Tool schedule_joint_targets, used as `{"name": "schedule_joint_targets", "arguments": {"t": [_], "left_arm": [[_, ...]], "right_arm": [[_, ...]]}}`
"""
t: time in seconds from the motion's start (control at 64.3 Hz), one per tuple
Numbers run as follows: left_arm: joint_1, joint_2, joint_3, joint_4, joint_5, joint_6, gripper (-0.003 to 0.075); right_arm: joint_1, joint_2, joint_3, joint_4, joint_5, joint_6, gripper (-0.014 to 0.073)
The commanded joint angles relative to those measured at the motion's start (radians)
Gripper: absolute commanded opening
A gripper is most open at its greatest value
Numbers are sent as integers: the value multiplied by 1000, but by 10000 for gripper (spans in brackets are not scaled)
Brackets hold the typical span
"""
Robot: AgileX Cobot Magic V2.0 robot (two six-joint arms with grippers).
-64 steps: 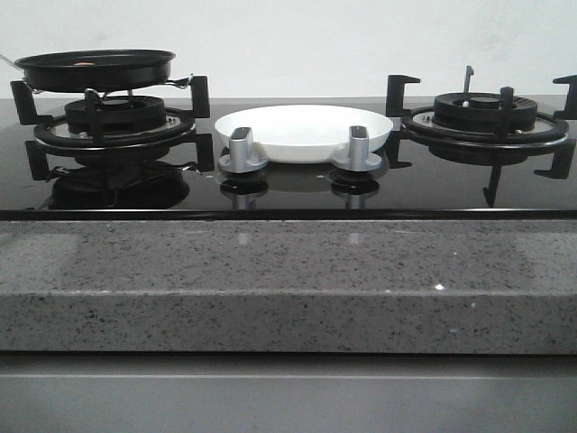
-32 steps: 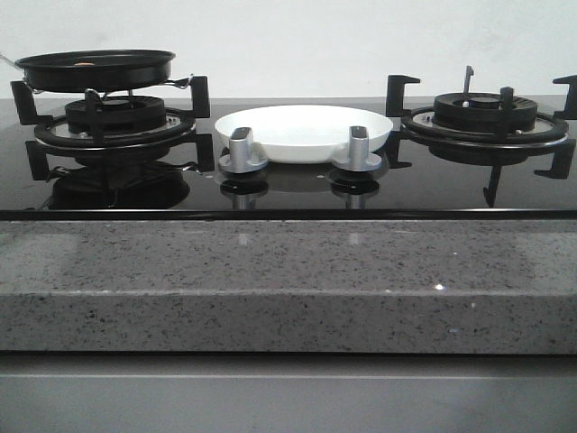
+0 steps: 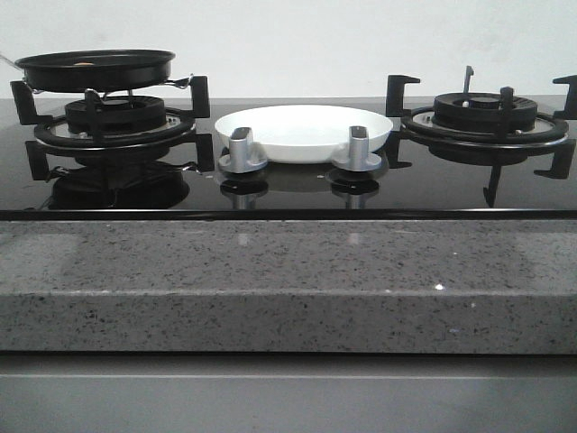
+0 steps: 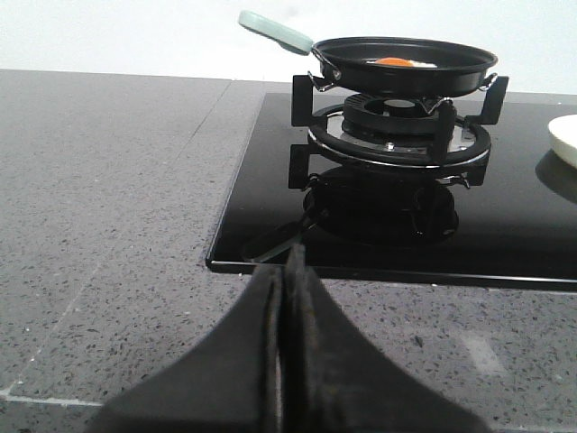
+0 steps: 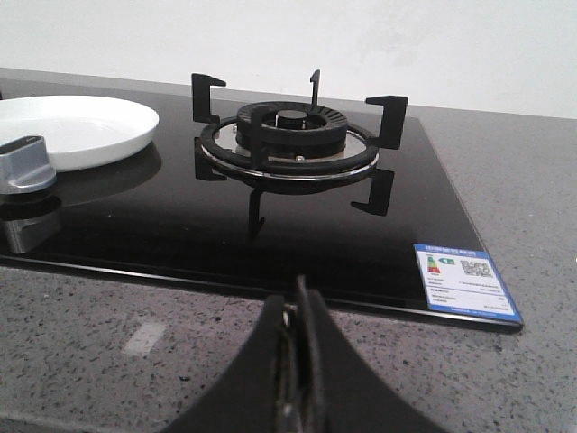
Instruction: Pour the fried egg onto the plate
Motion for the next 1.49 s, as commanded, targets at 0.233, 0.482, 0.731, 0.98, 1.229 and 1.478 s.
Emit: {"name": "schedule_joint_targets", "arguments": {"t": [0.233,0.482,0.731,0.98,1.229,1.478], "left_arm": [[-8,-16,4,-8,-123,-5,-20],[-8,-13,-44,-8,-227,-11,-20],[-8,155,-321,68,24,-5,-20],[-8,407,-502,82,24,-5,-19],[-8,525,-528,82,-93,-5,-19],[-8,532,-528,82,-96,-5,83]], "right_arm": [[-5,-20,-3,-11,-88,-4,-60],[-5,-20,-36,-11,-139,-4,-60],[-5,56,-285,-12,86,-4,-60],[-5,292,-519,-12,202,-4,-60],[-5,484,-630,-12,200,-4,-60],[-5,505,-635,-12,166,-4,141]]}}
